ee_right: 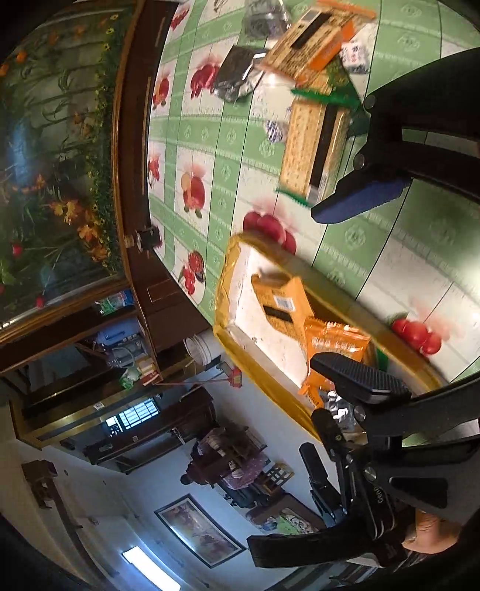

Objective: Organize snacks
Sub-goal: 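Lift both open tools from the tray toward the remaining snacks, then grasp the green-edged cracker pack with the left tool while the right tool grasps the clear plastic bag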

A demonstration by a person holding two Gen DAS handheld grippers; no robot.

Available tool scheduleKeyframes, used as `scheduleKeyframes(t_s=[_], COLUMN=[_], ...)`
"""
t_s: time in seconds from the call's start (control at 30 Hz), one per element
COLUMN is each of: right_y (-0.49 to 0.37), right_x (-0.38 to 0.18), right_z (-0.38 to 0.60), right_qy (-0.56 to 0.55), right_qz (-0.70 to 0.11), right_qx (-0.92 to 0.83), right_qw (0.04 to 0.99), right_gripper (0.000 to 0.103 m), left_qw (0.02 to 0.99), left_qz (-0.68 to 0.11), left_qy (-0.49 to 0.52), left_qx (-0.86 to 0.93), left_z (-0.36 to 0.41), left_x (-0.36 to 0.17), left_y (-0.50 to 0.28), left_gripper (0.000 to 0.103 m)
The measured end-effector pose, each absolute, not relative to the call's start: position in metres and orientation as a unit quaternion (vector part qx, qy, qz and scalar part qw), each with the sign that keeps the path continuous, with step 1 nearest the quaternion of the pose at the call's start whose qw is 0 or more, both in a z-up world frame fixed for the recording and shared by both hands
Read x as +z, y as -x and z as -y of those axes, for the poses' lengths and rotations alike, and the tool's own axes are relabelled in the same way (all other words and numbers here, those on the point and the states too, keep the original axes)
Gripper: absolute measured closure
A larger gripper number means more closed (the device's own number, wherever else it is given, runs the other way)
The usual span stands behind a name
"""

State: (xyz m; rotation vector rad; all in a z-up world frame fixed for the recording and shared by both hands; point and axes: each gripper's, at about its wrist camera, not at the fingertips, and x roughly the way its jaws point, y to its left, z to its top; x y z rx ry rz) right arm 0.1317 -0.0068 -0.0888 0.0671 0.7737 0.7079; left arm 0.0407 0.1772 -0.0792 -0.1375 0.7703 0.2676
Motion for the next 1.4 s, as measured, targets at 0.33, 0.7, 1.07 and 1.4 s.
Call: scheduleKeyframes(t_s=[0.33,0.7,1.07,1.4], right_y=[-0.134,-0.132,-0.155,-0.208], right_x=[-0.100,-0.103,-0.102,-0.100], right_z=[0.128,0.170,0.174,0.192], right_qy=[-0.074,-0.087,-0.050,-0.087], right_qz=[-0.374,-0.373,-0.374,-0.386], right_qx=[0.239,0.213,0.218,0.177], right_qw=[0.893,0.899,0.900,0.901], right_gripper=[0.025,0.024,0.024,0.023], left_qw=[0.920,0.914,0.905,0.892], left_qz=[-0.385,-0.404,-0.423,-0.447], left_qy=[0.020,-0.028,-0.041,-0.059], left_qx=[0.068,0.015,-0.006,-0.035], left_z=[-0.103,-0.039,-0.024,-0.019], left_x=[-0.075,-0.080,-0.090,-0.104], left_y=[-0.065,-0.081,-0.102,-0.158], left_gripper=[0.024,0.024,0.024,0.024])
